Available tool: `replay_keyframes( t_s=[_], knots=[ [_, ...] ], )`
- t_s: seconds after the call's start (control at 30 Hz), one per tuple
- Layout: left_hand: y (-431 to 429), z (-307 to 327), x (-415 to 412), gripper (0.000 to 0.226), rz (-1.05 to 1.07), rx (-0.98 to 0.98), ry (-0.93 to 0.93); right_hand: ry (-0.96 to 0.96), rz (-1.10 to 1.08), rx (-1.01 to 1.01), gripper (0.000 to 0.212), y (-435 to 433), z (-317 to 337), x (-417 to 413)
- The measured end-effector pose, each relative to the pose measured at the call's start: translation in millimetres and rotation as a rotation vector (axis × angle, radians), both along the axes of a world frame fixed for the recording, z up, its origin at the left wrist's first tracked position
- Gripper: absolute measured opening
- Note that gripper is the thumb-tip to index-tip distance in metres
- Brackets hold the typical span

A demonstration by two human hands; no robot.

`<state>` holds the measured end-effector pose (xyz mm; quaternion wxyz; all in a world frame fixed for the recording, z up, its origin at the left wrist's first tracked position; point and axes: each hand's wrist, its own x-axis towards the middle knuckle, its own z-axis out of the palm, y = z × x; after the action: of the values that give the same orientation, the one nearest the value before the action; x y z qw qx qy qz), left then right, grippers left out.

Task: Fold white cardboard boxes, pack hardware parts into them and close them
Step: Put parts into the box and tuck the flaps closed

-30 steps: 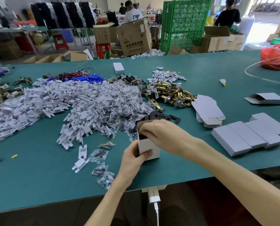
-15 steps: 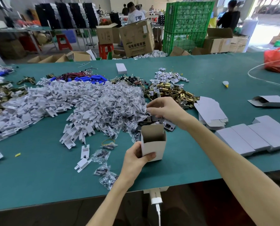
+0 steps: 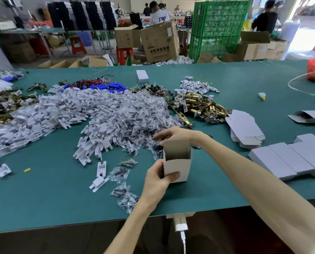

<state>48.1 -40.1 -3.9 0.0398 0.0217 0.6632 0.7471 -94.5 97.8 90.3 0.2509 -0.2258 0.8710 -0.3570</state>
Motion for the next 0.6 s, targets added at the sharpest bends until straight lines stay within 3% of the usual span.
replay_keyframes(
  t_s=[0.3, 0.6],
  knots=[
    [-1, 2, 0, 0.036, -0.043, -0.001, 0.041, 0.198, -0.171, -0.182, 0.022, 2, -29, 12],
    [-1, 6, 2, 0.039, -0.079, 0.023, 0.054, 0.319, -0.249, -0.219, 0.016, -1, -29, 20]
  ],
)
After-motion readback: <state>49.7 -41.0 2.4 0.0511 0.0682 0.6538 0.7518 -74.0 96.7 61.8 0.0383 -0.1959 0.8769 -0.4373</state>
